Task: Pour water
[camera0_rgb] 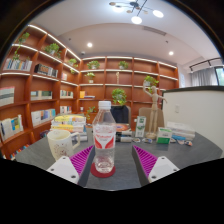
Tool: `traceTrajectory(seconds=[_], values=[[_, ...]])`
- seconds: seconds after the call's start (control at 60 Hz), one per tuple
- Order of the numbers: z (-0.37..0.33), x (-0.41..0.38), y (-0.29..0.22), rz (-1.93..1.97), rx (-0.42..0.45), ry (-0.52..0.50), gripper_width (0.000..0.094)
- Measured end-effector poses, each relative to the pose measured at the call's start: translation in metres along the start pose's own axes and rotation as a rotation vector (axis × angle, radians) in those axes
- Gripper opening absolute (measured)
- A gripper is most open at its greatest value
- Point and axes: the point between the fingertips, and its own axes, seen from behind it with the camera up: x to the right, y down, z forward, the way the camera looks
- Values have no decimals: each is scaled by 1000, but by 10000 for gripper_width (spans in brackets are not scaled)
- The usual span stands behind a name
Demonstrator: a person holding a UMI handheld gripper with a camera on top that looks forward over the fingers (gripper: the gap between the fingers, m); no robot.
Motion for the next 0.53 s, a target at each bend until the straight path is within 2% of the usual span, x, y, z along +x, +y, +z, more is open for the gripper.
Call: traceTrajectory(seconds=[0.1, 0.533], values=[[-23, 11, -5, -21, 17, 53, 770], [-77, 32, -25, 9, 71, 85, 777]])
